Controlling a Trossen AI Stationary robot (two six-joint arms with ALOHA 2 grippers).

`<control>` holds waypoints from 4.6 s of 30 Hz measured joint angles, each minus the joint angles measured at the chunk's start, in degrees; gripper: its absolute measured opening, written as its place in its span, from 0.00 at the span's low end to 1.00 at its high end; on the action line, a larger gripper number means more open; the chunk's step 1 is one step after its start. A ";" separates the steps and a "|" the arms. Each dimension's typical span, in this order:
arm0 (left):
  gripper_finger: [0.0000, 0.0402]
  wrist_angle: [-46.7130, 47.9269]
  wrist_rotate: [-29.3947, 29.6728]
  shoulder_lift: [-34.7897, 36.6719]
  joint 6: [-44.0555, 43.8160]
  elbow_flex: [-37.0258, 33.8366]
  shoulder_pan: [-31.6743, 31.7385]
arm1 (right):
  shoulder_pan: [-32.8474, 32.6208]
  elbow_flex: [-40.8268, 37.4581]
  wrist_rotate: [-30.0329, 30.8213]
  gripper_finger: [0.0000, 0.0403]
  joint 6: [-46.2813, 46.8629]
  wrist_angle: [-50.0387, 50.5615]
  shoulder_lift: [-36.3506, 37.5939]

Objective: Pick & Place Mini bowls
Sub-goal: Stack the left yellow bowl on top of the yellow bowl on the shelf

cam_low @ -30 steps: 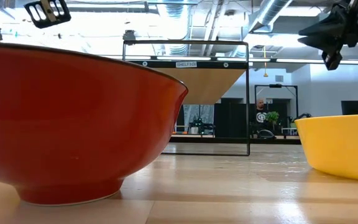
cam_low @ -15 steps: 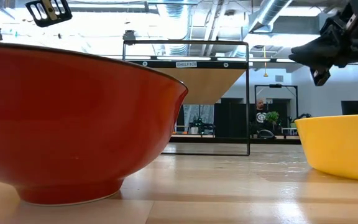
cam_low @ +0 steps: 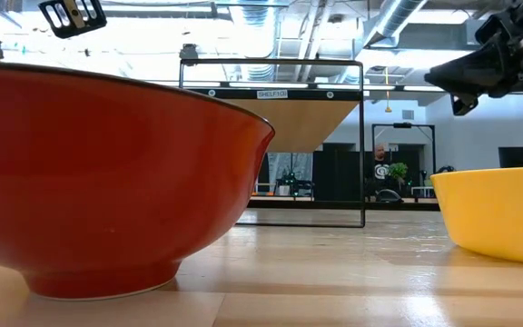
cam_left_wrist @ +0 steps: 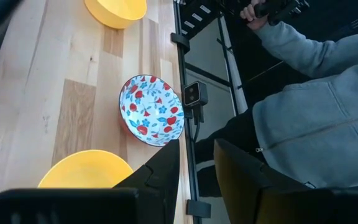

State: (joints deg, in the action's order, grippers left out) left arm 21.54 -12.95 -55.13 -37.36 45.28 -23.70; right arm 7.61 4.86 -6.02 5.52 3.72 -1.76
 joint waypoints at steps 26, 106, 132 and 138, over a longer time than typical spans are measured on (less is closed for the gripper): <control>0.25 -0.16 -12.57 -12.66 -3.26 -0.02 -10.06 | -1.22 0.01 0.00 0.18 2.34 0.61 0.00; 0.25 6.66 11.23 -25.41 29.64 -0.02 -19.89 | -1.11 0.07 0.08 0.18 1.52 0.61 0.00; 0.25 3.89 12.96 -31.52 29.83 -0.09 -19.87 | -1.11 0.07 0.08 0.18 1.46 1.04 -0.02; 0.25 3.46 13.12 -32.94 29.83 -0.08 -19.86 | -1.11 0.07 0.09 0.18 1.46 1.04 -0.02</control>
State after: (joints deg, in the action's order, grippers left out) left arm 25.00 0.17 -88.07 -7.54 45.19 -43.57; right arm 6.50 4.93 -5.93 6.98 4.75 -1.78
